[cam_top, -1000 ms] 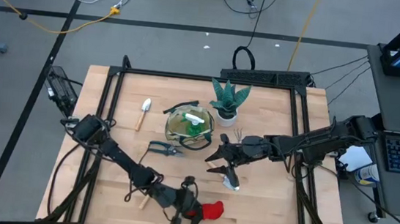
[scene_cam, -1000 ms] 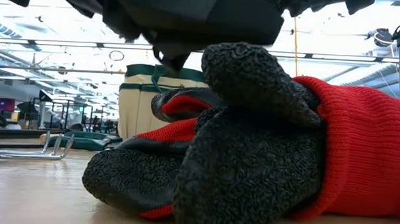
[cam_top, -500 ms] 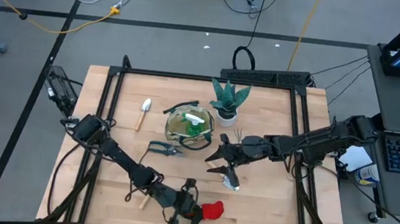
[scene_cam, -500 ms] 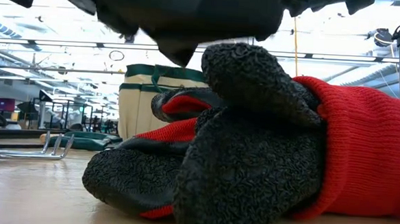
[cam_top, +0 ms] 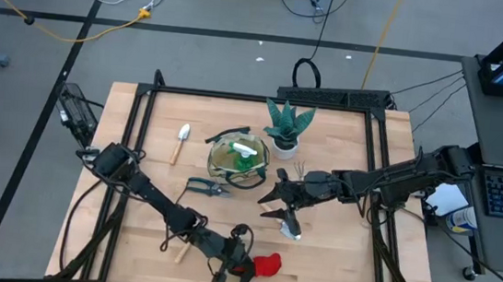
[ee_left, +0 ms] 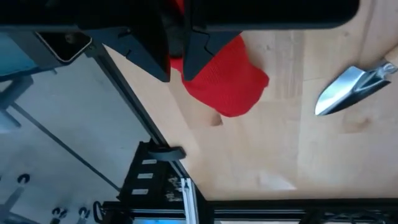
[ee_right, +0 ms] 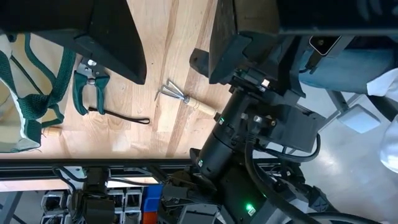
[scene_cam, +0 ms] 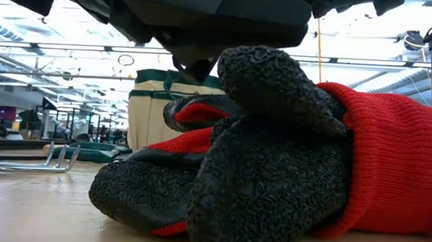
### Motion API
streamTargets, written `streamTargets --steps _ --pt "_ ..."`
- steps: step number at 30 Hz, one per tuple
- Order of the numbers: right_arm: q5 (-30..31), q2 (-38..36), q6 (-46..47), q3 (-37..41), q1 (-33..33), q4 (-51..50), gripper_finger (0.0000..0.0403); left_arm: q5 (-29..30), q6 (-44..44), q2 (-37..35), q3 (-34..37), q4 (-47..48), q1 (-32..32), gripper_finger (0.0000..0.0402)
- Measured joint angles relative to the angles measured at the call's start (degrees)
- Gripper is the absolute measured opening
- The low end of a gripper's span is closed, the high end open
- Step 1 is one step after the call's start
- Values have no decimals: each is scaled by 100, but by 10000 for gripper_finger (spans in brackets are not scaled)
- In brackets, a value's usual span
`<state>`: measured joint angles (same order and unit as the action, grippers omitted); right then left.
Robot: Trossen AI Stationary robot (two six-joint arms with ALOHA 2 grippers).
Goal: Pick & Place Garden tools in Gardening bag
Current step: Put the red gloves into the white gardening bag
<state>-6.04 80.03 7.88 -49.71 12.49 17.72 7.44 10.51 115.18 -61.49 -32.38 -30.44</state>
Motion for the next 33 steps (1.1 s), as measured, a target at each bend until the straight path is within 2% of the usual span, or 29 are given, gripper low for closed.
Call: streamTargets --steps 10,18,24,29,33 --pt "-17 0 0 0 0 0 167 621 -1013 0 0 -272 -121 47" --pt "-20 0 0 0 0 2 167 793 -760 0 0 -367 -172 47" --pt "-20 0 36 0 0 2 167 235 -619 0 0 -364 -122 47" --pt "-20 0 39 0 0 2 167 24 -702 0 0 -317 -103 49" --pt "-20 0 41 0 0 2 167 -3 -708 -1 0 -286 -73 79"
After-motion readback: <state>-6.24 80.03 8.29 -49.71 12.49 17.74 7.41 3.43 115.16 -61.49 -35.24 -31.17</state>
